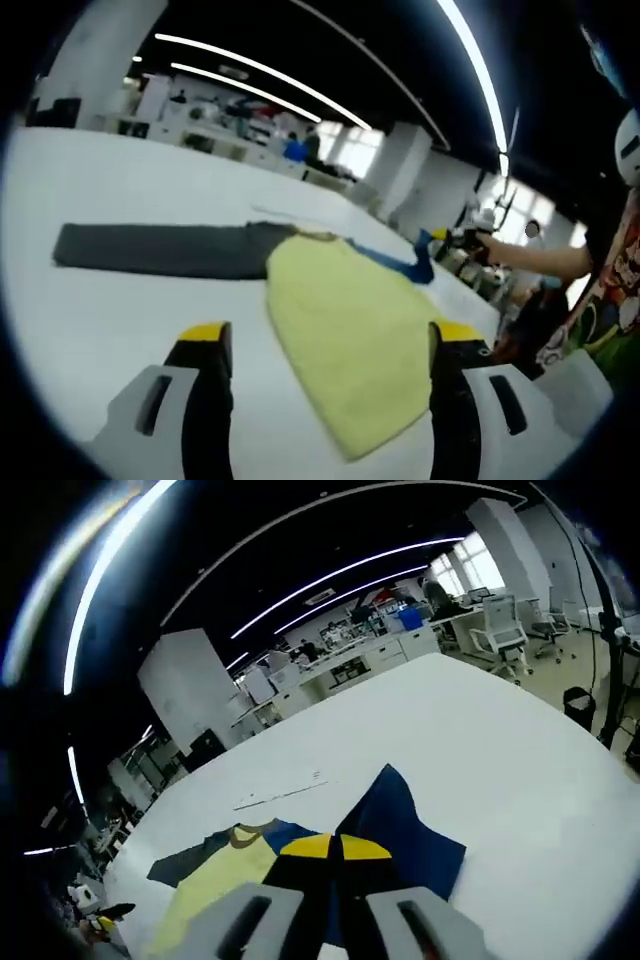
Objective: Fold the garment on the visible template until the final outline fits inside the template.
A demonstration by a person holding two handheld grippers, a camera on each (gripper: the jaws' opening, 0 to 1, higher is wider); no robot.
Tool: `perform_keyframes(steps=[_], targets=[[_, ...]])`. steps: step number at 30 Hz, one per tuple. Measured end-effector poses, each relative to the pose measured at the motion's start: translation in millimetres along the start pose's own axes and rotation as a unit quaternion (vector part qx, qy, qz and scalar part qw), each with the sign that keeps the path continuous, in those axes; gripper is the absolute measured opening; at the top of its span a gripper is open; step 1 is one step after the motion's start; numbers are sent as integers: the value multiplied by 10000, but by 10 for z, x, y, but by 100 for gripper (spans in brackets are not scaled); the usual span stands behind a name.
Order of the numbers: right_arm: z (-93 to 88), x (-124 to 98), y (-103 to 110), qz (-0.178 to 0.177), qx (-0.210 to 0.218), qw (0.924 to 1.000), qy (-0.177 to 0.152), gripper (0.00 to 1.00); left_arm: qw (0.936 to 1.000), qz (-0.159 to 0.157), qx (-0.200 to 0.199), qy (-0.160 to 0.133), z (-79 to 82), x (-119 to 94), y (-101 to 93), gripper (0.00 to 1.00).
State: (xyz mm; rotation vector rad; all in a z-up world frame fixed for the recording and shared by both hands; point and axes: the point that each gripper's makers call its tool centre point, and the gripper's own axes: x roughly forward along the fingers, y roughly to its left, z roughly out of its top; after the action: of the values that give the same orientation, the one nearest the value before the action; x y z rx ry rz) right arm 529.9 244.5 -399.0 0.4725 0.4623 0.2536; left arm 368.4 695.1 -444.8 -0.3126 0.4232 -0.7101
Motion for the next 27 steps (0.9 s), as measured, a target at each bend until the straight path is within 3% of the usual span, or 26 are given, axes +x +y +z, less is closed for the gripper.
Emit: perform_keyframes(steps=[2, 12, 27], targets=[[21, 136, 203, 337, 23, 9994, 31, 0, 10000, -28, 6, -7, 9, -2, -12, 77], [-210, 652, 966, 1116, -339, 9920, 483, 0, 10000, -28, 7, -46, 47, -20, -16, 76], [-609, 1001, 1991, 2044, -607, 9730, 887, 0, 9999, -21, -13, -105, 71, -25, 6, 75]])
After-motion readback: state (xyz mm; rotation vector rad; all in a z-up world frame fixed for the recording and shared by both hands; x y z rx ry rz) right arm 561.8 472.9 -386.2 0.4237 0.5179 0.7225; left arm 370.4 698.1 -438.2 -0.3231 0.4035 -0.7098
